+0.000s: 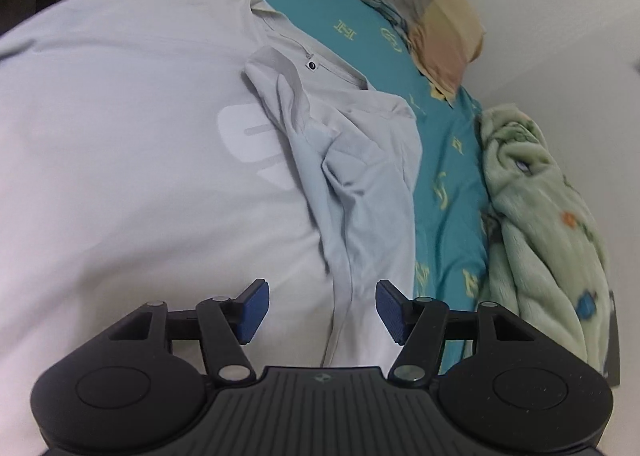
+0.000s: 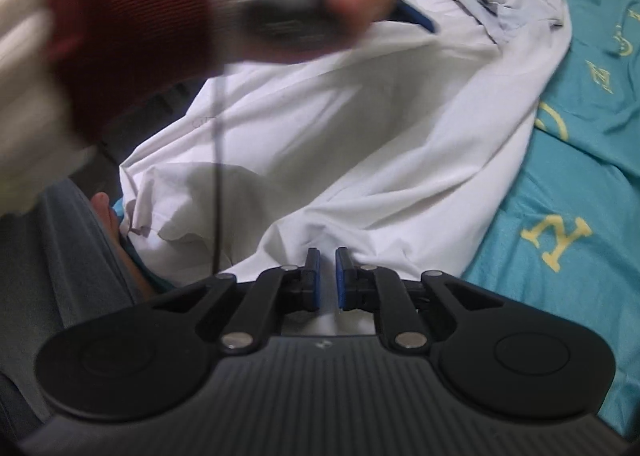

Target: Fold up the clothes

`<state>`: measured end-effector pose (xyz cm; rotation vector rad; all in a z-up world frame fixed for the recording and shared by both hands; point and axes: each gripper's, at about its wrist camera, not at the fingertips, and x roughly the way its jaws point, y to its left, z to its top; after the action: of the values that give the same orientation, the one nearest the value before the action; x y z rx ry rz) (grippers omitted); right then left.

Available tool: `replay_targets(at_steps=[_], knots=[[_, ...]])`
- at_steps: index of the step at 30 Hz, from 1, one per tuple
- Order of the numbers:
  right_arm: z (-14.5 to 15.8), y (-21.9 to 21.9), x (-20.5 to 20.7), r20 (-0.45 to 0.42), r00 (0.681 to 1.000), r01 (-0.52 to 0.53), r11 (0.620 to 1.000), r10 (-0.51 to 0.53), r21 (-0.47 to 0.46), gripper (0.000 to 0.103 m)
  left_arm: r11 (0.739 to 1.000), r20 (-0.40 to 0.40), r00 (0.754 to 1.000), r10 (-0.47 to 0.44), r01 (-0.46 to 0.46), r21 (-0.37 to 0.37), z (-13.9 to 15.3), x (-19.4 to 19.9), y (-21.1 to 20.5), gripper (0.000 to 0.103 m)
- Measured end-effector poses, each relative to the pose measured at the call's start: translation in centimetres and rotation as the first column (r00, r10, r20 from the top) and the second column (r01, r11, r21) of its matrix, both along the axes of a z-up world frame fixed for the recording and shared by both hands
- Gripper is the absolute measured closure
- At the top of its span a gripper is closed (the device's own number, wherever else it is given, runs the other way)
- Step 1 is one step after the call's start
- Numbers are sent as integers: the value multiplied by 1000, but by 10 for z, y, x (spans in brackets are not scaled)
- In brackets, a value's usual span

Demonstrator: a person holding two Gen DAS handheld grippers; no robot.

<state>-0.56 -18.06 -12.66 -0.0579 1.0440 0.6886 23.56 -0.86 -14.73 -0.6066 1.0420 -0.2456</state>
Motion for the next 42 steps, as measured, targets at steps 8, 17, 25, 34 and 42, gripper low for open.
replay_targets(at_steps=[8, 17, 25, 34, 42], knots=[[-8, 2, 5, -19, 998, -60, 998, 61, 22, 92, 999, 23, 1000, -7, 6, 47, -26, 54, -34, 74], [-10, 10, -3, -18, 991, -136, 991, 135, -15, 92, 977, 150, 985, -88, 56, 207, 19, 65, -38, 100], [-19, 19, -3, -65, 978, -203, 978, 200, -46, 92, 938, 84, 996, -13, -17, 345, 3, 75, 1, 99], [-1, 0, -1, -7, 987, -161, 983, 163, 93, 90, 971, 132, 991, -1, -30, 236, 28, 16, 67, 69], [34, -29, -17, 165, 986, -64, 971, 26, 231, 90, 935, 34, 936, 351, -353, 35, 57, -30, 224, 22]])
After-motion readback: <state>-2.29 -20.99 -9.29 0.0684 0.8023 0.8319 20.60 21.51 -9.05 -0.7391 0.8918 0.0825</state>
